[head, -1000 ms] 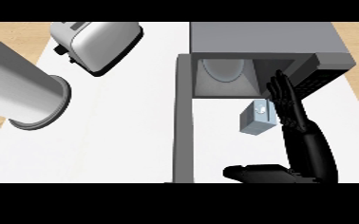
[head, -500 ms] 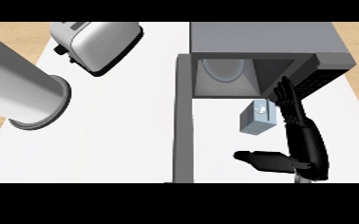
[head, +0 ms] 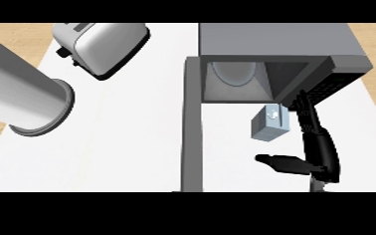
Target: Pick up the milk, place it into the microwave and close the microwave
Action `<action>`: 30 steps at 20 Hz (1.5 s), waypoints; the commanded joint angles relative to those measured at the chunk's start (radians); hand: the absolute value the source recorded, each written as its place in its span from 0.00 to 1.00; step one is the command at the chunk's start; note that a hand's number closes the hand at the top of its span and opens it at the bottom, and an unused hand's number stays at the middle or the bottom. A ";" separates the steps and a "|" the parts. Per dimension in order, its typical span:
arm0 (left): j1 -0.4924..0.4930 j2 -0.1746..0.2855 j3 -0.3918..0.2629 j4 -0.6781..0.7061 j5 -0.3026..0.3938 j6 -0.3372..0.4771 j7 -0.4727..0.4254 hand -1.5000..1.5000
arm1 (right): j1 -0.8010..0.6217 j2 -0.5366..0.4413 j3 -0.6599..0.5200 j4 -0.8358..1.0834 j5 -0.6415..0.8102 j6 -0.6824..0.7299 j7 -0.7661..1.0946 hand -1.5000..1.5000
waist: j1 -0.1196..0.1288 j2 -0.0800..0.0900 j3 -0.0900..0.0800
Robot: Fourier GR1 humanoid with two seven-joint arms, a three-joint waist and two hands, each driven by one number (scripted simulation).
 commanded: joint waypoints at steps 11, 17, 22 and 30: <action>-0.013 -0.040 0.036 -0.023 0.032 -0.039 0.048 0.00 | -0.136 -0.019 -0.062 0.428 0.015 0.020 -0.288 0.00 | 0.001 0.000 0.000; 0.041 -0.099 0.053 -0.094 0.026 -0.064 0.059 0.00 | -0.240 -0.078 -0.133 0.643 -0.003 0.030 -0.401 0.00 | 0.003 0.000 0.000; 0.006 -0.075 0.086 0.011 0.025 -0.113 0.013 0.00 | -0.394 -0.053 -0.152 0.917 0.040 -0.047 -0.536 0.00 | 0.009 0.002 0.000; 0.001 -0.045 0.107 -0.024 0.091 -0.098 0.083 0.00 | -0.459 -0.070 -0.137 1.070 0.057 0.031 -0.683 1.00 | 0.012 0.003 0.001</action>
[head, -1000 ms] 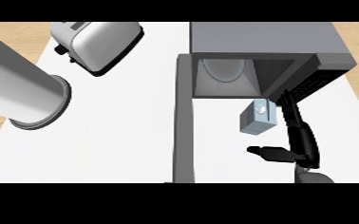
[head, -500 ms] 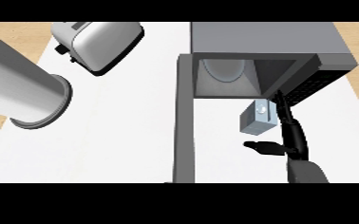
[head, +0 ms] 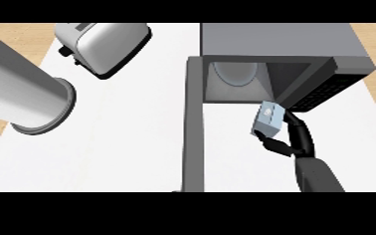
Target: Pick up the milk, place it into the microwave and close the microwave
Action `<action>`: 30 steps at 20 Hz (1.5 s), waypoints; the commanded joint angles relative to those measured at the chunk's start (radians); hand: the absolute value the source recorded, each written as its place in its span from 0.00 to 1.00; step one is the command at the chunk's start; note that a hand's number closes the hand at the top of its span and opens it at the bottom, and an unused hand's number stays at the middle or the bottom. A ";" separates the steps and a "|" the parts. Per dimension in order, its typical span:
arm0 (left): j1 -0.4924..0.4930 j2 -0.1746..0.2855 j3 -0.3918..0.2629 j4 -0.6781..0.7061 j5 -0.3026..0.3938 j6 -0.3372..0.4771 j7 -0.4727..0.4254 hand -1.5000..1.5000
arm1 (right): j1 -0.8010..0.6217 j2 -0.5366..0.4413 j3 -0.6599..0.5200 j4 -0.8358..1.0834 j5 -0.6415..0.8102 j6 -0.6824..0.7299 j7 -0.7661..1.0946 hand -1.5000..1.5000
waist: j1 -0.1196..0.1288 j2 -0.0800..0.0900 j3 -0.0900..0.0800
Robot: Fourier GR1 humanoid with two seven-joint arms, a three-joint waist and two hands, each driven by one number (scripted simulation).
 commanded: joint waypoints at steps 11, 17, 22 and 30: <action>-0.053 0.084 0.054 0.042 0.058 0.020 0.050 0.00 | -0.058 -0.033 -0.097 0.127 -0.040 -0.090 -0.191 1.00 | -0.002 0.002 0.001; -0.009 0.005 0.057 0.029 0.037 -0.025 0.009 0.00 | -0.010 0.008 -0.030 0.018 -0.040 0.046 -0.170 1.00 | -0.011 -0.003 0.000; -0.003 0.002 0.068 0.063 0.026 -0.059 -0.011 0.00 | 0.090 0.103 0.071 -0.195 -0.032 0.070 -0.053 1.00 | -0.021 -0.008 -0.002; -0.071 0.072 0.092 0.124 0.039 -0.028 0.015 0.00 | 0.211 0.148 0.188 -0.673 0.000 -0.066 0.276 1.00 | -0.021 -0.005 -0.001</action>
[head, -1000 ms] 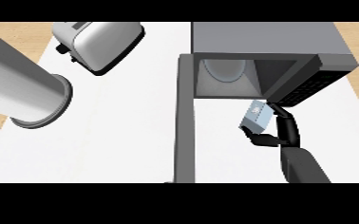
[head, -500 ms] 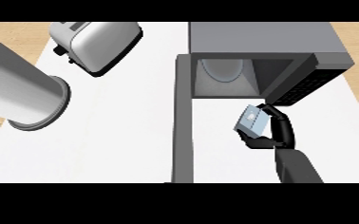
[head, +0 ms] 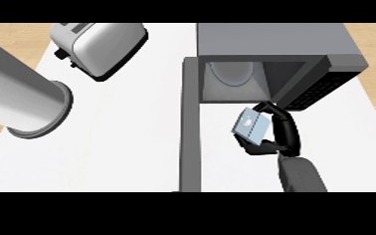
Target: Pick up the milk, place it into the microwave and close the microwave
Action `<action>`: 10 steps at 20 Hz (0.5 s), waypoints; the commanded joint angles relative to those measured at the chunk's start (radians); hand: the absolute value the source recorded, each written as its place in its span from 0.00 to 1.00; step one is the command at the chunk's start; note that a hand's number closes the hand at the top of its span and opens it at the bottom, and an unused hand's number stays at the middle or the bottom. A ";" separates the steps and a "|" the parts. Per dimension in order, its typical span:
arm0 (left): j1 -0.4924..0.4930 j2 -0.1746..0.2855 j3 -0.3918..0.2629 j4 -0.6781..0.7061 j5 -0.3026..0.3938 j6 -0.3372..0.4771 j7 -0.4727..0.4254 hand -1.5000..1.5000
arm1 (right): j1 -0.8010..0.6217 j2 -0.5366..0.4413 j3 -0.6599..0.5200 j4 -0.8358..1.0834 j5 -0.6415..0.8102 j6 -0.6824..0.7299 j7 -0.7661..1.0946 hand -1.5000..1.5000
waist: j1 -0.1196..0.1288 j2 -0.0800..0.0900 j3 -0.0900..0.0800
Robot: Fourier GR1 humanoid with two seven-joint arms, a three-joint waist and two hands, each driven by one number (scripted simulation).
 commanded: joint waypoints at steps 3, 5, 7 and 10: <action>0.014 -0.063 -0.010 0.001 -0.044 -0.041 -0.044 0.00 | -0.068 0.026 0.107 -0.141 -0.026 -0.158 0.213 1.00 | 0.013 0.004 0.001; 0.005 -0.036 -0.004 0.021 -0.034 -0.046 -0.035 0.00 | -0.128 0.026 0.146 -0.168 -0.011 -0.197 0.319 1.00 | 0.014 0.004 0.001; 0.032 -0.046 0.007 0.006 -0.010 -0.057 -0.024 0.00 | -0.158 -0.007 0.052 -0.126 0.027 -0.150 0.269 1.00 | 0.014 0.005 0.001; 0.026 -0.001 0.032 0.053 0.025 -0.081 -0.025 0.00 | -0.286 0.005 0.045 -0.043 0.083 -0.231 0.341 1.00 | 0.021 0.006 0.001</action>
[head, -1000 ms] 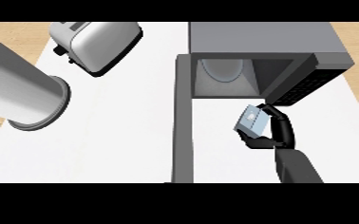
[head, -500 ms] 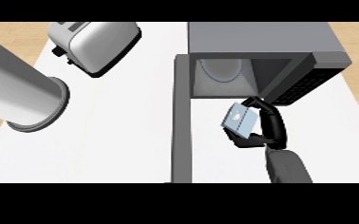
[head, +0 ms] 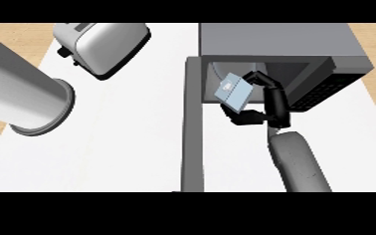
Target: Pick up the milk, place it into the microwave and close the microwave
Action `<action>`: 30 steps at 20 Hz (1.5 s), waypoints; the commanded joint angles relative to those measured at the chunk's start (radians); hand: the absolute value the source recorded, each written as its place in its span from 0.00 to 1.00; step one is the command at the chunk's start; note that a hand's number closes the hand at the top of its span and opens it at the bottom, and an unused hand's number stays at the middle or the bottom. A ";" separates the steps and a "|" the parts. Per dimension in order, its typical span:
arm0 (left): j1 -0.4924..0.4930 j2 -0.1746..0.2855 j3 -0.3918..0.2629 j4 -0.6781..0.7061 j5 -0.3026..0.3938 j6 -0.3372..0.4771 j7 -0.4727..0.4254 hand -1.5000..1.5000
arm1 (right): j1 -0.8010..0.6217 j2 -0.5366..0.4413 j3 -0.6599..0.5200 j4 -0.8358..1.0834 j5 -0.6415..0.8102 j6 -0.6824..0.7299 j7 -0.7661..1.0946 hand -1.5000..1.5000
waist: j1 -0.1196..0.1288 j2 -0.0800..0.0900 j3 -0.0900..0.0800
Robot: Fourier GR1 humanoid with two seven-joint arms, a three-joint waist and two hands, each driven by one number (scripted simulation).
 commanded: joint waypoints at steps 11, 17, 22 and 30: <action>-0.061 0.044 0.007 0.058 -0.015 -0.003 -0.011 0.00 | -0.310 -0.023 -0.020 0.369 0.211 -0.244 0.105 1.00 | 0.042 0.014 0.000; -0.092 0.035 -0.035 0.046 -0.026 0.005 0.000 0.00 | -0.371 -0.070 -0.078 0.428 0.216 -0.305 0.076 1.00 | 0.069 0.028 0.001; -0.099 0.033 -0.045 0.078 -0.040 -0.010 -0.007 0.00 | -0.370 -0.104 -0.124 0.436 0.225 -0.394 0.035 1.00 | 0.084 0.035 0.000; -0.141 0.049 -0.070 0.100 -0.066 -0.012 -0.004 0.00 | -0.414 -0.162 -0.145 0.539 0.308 -0.508 -0.033 1.00 | 0.104 0.050 0.002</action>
